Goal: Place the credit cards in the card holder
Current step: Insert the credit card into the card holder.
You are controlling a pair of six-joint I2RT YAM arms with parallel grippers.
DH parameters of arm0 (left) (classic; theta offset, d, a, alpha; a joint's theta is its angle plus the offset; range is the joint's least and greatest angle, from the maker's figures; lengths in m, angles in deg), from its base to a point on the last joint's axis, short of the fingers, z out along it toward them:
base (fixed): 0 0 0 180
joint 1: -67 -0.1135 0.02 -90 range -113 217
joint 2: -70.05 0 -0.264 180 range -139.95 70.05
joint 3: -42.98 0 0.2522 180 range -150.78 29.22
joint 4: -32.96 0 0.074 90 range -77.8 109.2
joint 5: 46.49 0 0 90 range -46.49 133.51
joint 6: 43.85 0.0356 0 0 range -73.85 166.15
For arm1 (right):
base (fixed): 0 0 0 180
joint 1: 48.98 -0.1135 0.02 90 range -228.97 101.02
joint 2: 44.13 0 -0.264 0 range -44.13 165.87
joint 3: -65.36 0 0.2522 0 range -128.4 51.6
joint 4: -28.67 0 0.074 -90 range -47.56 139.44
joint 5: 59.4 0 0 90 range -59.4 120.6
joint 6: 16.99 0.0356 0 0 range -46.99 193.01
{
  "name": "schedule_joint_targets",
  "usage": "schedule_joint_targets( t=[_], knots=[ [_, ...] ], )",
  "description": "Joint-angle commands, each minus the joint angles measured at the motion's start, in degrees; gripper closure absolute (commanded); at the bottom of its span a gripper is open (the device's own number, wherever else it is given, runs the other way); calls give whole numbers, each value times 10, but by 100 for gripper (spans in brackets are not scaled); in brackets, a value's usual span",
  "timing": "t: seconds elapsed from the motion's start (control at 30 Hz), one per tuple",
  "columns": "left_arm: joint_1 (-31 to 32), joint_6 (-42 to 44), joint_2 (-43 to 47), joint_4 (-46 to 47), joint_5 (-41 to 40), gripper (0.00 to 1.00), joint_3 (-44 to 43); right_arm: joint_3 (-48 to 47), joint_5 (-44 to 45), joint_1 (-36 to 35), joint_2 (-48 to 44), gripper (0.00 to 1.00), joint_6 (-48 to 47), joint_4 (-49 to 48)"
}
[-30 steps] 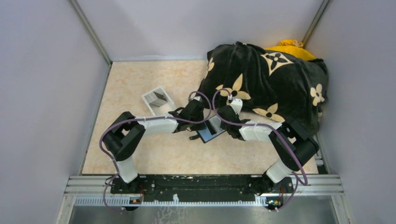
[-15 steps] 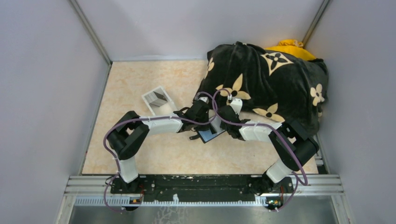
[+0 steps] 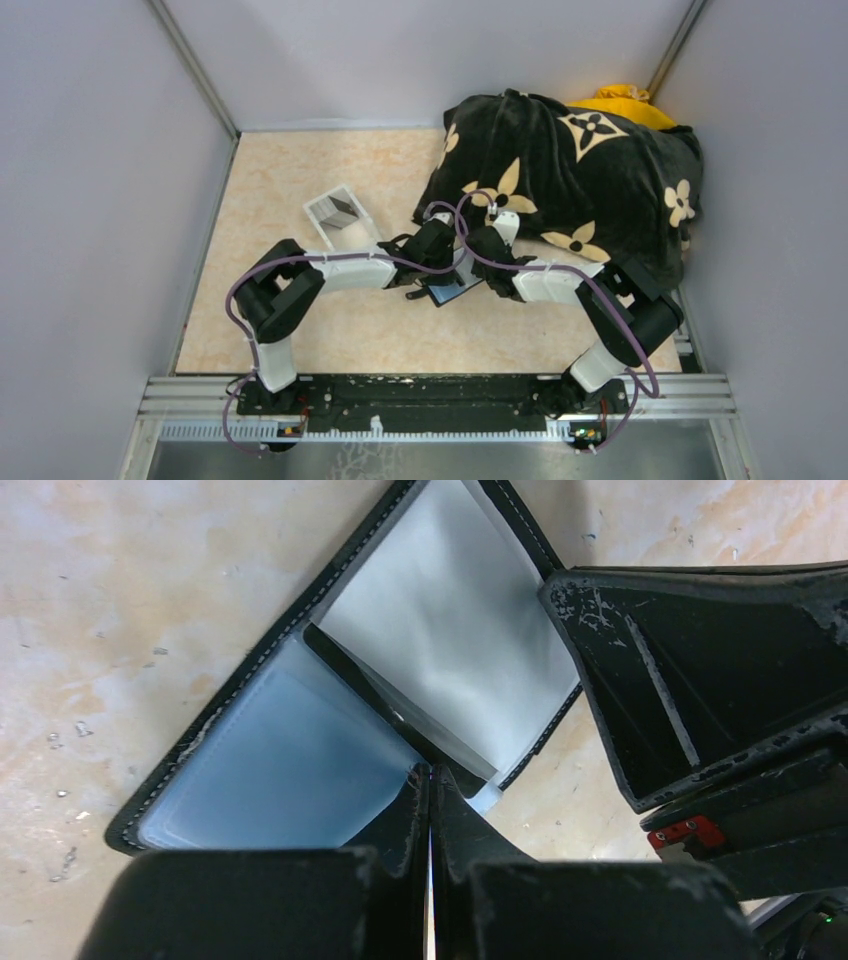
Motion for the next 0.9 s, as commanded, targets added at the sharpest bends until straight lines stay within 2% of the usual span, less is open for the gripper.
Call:
schedule_joint_targets(
  t=[0.0,0.87],
  knots=[
    [20,-7,-29,-18,22,100,4,38,-75,-3,38,90,6,72],
    [22,-12,-61,4,-20,100,-33,41,-78,-3,33,90,8,75]
  ],
)
